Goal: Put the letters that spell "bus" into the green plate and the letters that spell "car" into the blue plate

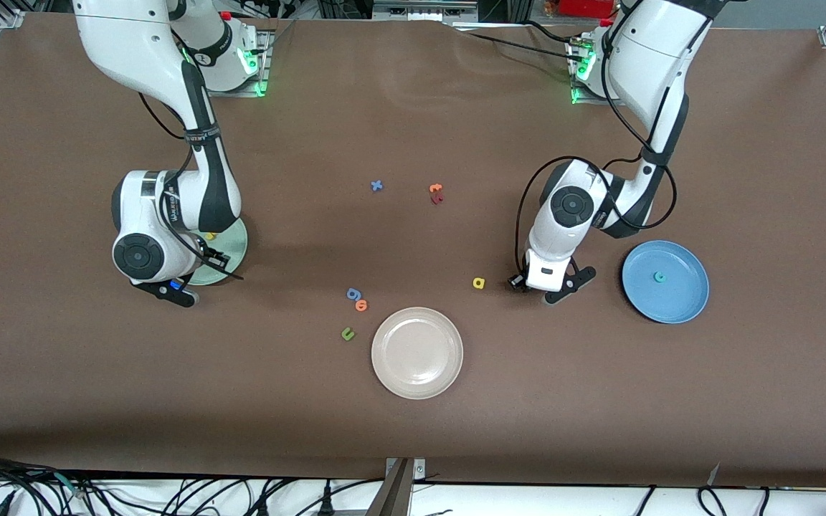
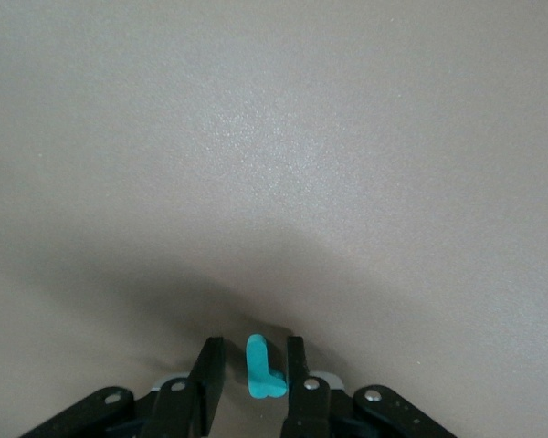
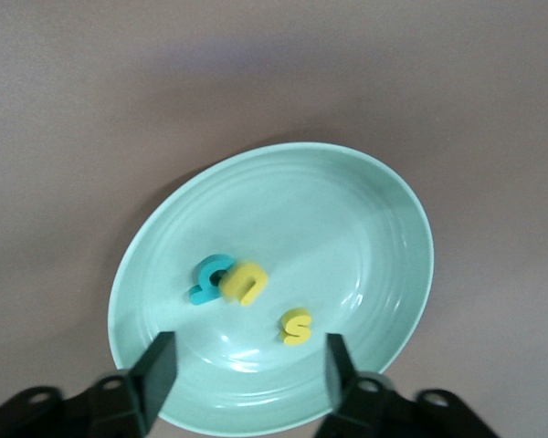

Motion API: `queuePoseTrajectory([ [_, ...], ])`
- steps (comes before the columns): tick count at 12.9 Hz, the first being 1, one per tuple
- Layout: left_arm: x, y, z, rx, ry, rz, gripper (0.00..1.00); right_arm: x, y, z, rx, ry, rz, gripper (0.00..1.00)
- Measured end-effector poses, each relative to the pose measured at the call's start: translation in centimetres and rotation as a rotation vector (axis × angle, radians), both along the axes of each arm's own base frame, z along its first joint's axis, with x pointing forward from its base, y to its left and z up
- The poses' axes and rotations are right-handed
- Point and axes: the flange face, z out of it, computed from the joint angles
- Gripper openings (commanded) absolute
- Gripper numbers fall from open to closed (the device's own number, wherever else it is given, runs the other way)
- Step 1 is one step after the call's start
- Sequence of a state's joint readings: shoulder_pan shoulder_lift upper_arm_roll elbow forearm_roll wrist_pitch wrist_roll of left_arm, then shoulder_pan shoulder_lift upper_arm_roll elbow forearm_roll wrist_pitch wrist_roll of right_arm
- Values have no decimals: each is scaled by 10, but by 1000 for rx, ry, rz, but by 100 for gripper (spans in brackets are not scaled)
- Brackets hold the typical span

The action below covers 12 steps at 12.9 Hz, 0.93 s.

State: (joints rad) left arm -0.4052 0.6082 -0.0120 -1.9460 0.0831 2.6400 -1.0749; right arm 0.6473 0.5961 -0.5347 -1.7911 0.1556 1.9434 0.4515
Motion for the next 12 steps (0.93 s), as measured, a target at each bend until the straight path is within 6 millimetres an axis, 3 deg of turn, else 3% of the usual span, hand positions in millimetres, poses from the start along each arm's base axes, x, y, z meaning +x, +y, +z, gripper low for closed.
queuePoseTrajectory([
  [3, 0, 0, 0, 12, -5, -19, 12, 6, 10, 24, 23, -13, 9, 100],
  [6, -2, -2, -1, 34, -11, -53, 0, 9, 26, 85, 122, -34, 25, 100],
  [9, -2, -4, -1, 43, -15, -75, 0, 10, 31, 160, 239, -71, 99, 100],
  [12, 2, 0, 2, 55, -24, -148, 0, 8, 6, 251, 271, -80, 147, 100],
])
